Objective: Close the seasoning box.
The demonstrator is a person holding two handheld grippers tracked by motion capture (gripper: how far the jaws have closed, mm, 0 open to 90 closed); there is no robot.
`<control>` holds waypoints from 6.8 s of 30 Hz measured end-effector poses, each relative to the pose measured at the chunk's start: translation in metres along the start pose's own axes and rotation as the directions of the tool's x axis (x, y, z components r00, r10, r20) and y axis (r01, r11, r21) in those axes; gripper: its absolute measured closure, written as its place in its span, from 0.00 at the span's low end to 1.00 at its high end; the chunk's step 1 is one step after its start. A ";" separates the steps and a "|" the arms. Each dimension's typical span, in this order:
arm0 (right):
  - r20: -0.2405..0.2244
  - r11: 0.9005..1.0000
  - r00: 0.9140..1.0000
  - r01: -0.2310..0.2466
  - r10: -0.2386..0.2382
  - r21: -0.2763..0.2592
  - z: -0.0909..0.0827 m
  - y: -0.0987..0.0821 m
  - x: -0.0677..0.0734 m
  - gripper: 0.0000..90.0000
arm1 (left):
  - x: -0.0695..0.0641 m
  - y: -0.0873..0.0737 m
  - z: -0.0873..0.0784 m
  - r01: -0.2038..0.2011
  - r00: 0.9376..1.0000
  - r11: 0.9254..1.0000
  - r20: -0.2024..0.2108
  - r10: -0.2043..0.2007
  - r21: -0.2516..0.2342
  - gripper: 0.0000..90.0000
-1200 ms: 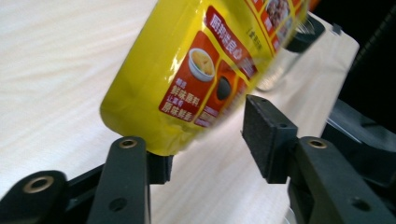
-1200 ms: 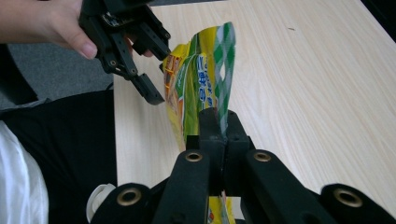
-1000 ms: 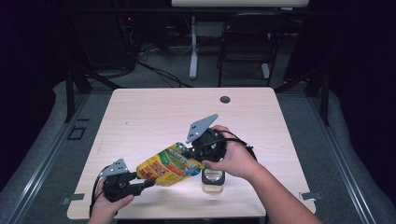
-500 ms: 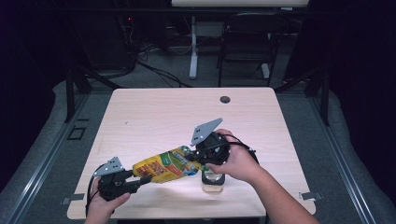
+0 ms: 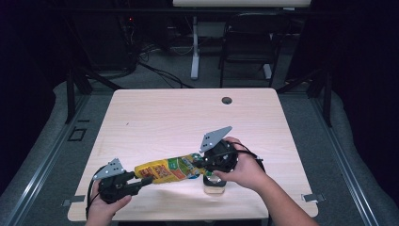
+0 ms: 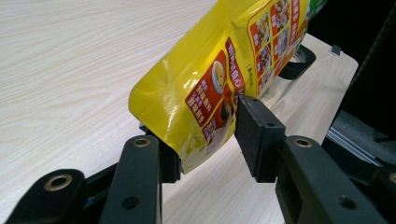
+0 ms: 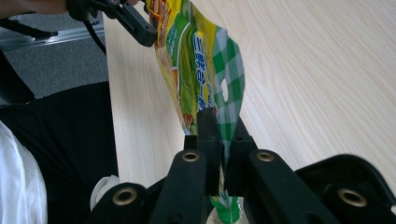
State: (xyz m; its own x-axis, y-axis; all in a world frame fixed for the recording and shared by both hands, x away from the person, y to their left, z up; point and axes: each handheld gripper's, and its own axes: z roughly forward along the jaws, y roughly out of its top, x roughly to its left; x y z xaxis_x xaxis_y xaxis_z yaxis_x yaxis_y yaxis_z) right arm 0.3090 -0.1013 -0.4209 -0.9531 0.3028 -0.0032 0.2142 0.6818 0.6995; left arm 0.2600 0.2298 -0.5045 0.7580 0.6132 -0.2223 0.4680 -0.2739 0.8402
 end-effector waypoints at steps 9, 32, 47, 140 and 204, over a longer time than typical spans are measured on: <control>-0.009 0.999 0.999 -0.036 0.036 -0.018 0.000 -0.017 -0.003 0.96 | -0.003 0.006 0.002 -0.019 1.000 1.000 0.004 0.019 -0.003 0.72; 0.019 0.990 1.000 -0.004 0.002 0.139 -0.018 0.006 -0.006 0.97 | -0.007 0.020 0.000 -0.048 0.999 0.999 0.001 0.048 0.007 0.73; 0.023 0.979 1.000 0.011 -0.016 0.203 -0.021 0.008 -0.009 0.99 | -0.014 0.039 -0.002 -0.082 0.997 0.997 0.005 0.082 0.015 0.76; 0.080 0.978 0.997 -0.028 0.011 0.206 -0.038 -0.030 -0.020 0.98 | -0.046 0.091 0.011 -0.139 0.985 0.975 0.079 0.155 -0.172 0.80; 0.098 0.979 0.994 -0.056 0.038 0.195 -0.044 -0.043 -0.021 0.97 | -0.061 0.108 0.024 -0.174 0.975 0.968 0.104 0.195 -0.179 0.80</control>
State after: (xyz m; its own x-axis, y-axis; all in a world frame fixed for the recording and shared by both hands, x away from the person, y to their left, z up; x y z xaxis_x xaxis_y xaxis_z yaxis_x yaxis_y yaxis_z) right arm 0.3105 -0.1664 -0.4200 -0.9189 0.3918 -0.0469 0.3050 0.7806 0.5456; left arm 0.2756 0.1451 -0.4119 0.8776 0.4679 -0.1044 0.2397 -0.2397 0.9408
